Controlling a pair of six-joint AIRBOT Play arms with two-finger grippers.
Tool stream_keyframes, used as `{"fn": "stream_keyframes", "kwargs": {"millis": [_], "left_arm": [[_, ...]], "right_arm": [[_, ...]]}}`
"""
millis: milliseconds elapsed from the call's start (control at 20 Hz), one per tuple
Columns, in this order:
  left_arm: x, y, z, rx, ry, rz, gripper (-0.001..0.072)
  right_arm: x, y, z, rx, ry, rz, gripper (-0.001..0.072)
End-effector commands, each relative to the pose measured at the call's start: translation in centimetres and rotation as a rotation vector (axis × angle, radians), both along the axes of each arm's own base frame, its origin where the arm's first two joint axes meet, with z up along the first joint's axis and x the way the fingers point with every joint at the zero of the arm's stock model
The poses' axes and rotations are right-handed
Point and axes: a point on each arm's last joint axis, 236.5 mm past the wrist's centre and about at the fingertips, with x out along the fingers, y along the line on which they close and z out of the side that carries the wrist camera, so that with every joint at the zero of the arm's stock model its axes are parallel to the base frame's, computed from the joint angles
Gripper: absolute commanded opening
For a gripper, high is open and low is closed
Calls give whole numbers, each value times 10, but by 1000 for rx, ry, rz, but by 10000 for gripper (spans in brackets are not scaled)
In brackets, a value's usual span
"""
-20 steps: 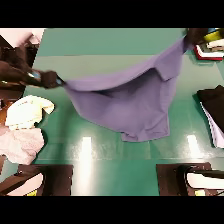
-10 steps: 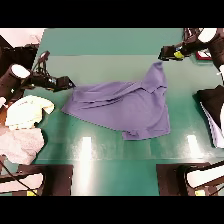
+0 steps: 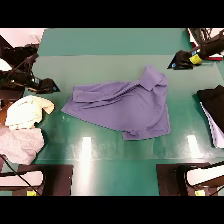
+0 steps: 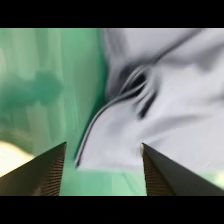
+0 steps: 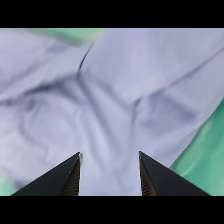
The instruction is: Fold the shirts.
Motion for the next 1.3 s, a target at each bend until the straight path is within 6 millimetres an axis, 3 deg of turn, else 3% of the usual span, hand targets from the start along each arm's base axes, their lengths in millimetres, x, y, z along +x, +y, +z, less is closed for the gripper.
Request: {"fn": "stream_keyframes", "kwargs": {"millis": [0,200,700,900,950,1050,1100,1250], "left_arm": [[-33,4,-40,-38,151,-27,548],[-49,0,-68,-58,229,-51,547],[-53,-5,-80,-77,252,-62,546],[-50,-25,-85,-58,229,-104,546],[-50,-30,-85,-54,227,-119,522],[-51,-39,-84,-54,229,-139,161],[-53,-40,-83,-57,234,-143,28],[-52,-41,-69,-64,235,-170,23]], "right_arm": [[-32,7,-12,76,89,29,404],[-43,9,-25,81,76,-11,403],[-62,10,-23,76,3,-67,404],[-67,10,-21,74,-15,-79,404],[-69,10,-22,73,-12,-79,403],[-76,7,-23,69,-5,-85,404],[-79,4,-24,69,-1,-96,404],[-114,-5,-46,80,82,-133,404]]}}
